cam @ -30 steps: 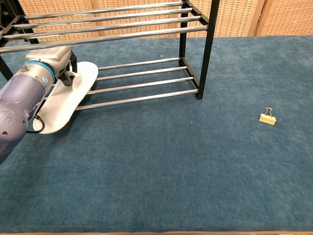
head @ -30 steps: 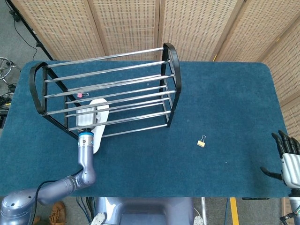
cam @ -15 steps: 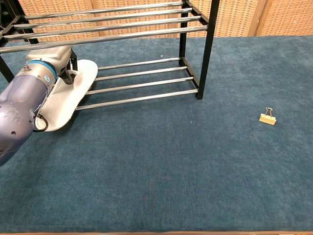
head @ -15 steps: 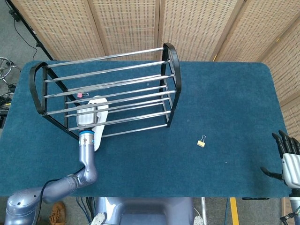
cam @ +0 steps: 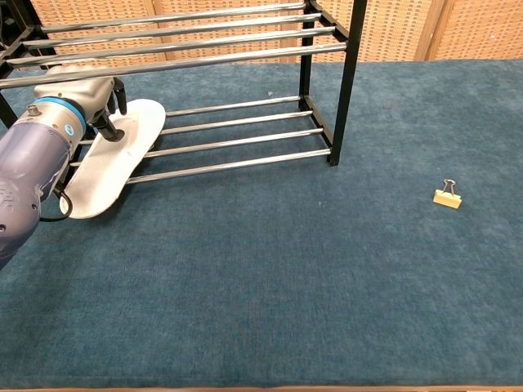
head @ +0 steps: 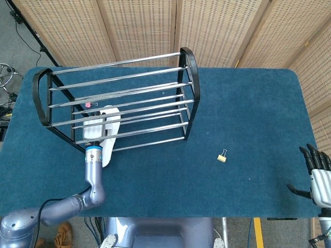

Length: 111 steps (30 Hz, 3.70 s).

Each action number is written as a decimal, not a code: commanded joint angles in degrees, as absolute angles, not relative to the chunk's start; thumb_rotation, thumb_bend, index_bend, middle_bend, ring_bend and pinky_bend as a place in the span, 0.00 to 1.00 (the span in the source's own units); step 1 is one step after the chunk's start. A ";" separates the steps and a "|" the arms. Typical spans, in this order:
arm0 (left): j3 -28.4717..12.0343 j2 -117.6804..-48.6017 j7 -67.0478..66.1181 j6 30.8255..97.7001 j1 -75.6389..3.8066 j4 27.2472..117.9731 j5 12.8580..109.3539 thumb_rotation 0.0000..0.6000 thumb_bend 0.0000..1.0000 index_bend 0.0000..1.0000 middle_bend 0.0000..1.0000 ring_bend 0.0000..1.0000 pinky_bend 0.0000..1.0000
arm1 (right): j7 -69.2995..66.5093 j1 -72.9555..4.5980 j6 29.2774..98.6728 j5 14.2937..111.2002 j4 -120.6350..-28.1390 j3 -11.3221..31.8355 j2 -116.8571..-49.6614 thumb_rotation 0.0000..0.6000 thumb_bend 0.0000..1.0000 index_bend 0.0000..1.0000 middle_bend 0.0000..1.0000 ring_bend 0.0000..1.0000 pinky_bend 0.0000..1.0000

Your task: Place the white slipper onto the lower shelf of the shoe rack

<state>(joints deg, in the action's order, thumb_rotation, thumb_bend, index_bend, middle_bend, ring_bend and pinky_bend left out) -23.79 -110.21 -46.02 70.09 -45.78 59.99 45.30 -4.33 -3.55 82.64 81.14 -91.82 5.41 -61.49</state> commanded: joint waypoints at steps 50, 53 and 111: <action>-17.23 -108.47 -46.36 76.19 -40.45 66.24 53.56 1.00 0.29 0.48 0.40 0.36 0.61 | -3.79 -3.30 82.58 80.87 -92.93 5.23 -61.01 1.00 0.00 0.00 0.00 0.00 0.00; -16.73 -108.38 -46.51 76.08 -40.17 66.46 53.99 1.00 0.30 0.48 0.40 0.36 0.61 | -3.71 -3.32 82.49 80.82 -93.08 5.22 -60.96 1.00 0.00 0.00 0.00 0.00 0.00; -0.87 -93.75 -20.17 69.42 -37.42 83.51 83.52 1.00 0.29 0.47 0.37 0.35 0.55 | -2.73 -3.30 82.34 80.80 -93.94 5.04 -60.74 1.00 0.00 0.00 0.00 0.00 0.00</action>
<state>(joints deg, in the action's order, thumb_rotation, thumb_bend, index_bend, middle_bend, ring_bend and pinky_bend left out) -3.35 -96.59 -27.26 71.24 -37.02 83.47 79.32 -2.73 -3.31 82.33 80.79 -93.93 5.04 -60.73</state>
